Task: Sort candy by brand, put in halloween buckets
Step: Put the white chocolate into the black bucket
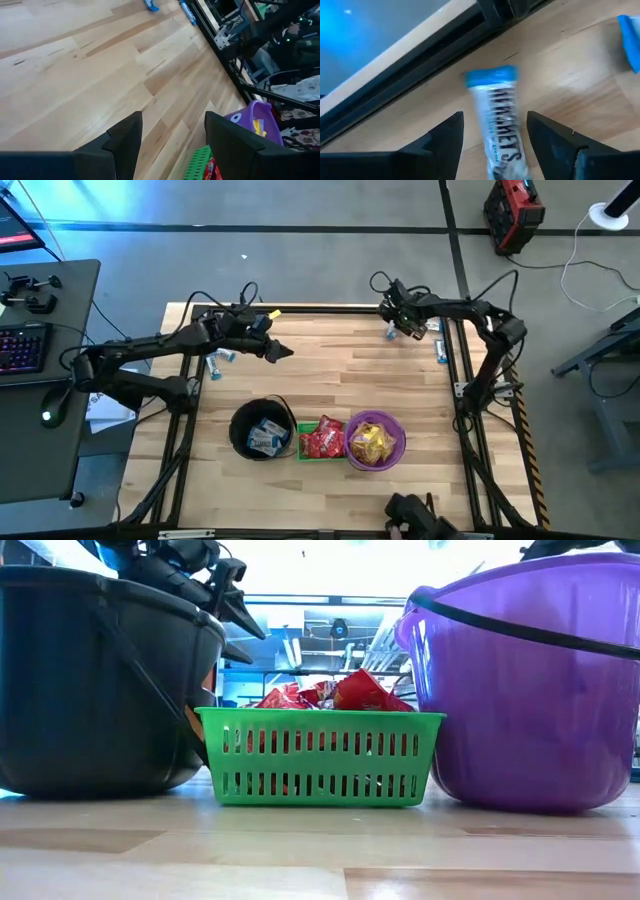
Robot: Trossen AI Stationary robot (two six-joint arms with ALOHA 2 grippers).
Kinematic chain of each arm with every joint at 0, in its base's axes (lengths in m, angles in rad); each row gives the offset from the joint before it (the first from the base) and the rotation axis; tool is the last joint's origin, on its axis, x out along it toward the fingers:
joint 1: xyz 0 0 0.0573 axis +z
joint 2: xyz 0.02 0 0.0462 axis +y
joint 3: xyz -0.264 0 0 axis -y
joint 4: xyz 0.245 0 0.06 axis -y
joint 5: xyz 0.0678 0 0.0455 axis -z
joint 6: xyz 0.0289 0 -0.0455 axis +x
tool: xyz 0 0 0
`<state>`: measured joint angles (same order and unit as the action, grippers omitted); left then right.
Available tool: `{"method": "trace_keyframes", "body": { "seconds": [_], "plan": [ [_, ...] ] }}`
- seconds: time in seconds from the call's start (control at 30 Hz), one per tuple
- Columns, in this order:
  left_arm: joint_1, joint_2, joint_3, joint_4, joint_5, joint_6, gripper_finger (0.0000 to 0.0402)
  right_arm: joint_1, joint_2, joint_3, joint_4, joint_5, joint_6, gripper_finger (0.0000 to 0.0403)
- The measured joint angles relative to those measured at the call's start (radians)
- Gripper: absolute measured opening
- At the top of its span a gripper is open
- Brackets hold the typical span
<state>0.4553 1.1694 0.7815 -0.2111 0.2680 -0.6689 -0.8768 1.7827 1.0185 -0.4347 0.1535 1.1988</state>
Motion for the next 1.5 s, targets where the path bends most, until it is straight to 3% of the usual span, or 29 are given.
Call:
{"method": "trace_keyframes", "body": {
  "seconds": [0.23, 0.4, 0.5, 0.7, 0.9, 1.17, 1.3, 1.43, 1.5],
  "plan": [
    [0.000, 0.000, 0.000, -0.002, 0.009, 0.021, 0.0205, -0.009, 0.076, 0.068, -0.115, -0.023, 0.005, 0.0191],
    [0.000, 0.000, 0.000, -0.009, 0.018, 0.043, 0.0205, 0.007, 0.088, 0.088, -0.139, 0.012, -0.086, 0.0166],
    [0.000, -0.001, 0.000, -0.006, 0.044, 0.054, 0.0205, 0.014, 0.089, 0.089, -0.159, 0.012, -0.140, 0.0129],
    [0.032, -0.083, 0.006, -0.004, 0.064, 0.083, 0.0205, 0.058, 0.050, 0.087, -0.168, 0.020, -0.260, 0.0015],
    [0.113, -0.243, 0.050, 0.002, 0.049, 0.121, 0.0205, 0.127, -0.106, 0.085, -0.111, -0.004, -0.403, 0.0000],
    [0.156, -0.350, 0.060, -0.005, -0.021, 0.181, 0.0205, 0.417, -0.245, 0.085, 0.134, -0.145, -0.390, 0.0001],
    [0.156, -0.350, 0.060, -0.007, -0.077, 0.200, 0.0205, 0.609, -0.228, 0.085, 0.364, -0.241, -0.369, 0.0001],
    [0.156, -0.340, 0.060, -0.012, -0.087, 0.201, 0.0205, 0.782, -0.168, 0.088, 0.606, -0.248, -0.413, 0.0001],
    [0.156, -0.337, 0.060, -0.011, -0.087, 0.202, 0.0205, 0.842, -0.131, 0.125, 0.635, -0.243, -0.447, 0.0001]
  ]
}}
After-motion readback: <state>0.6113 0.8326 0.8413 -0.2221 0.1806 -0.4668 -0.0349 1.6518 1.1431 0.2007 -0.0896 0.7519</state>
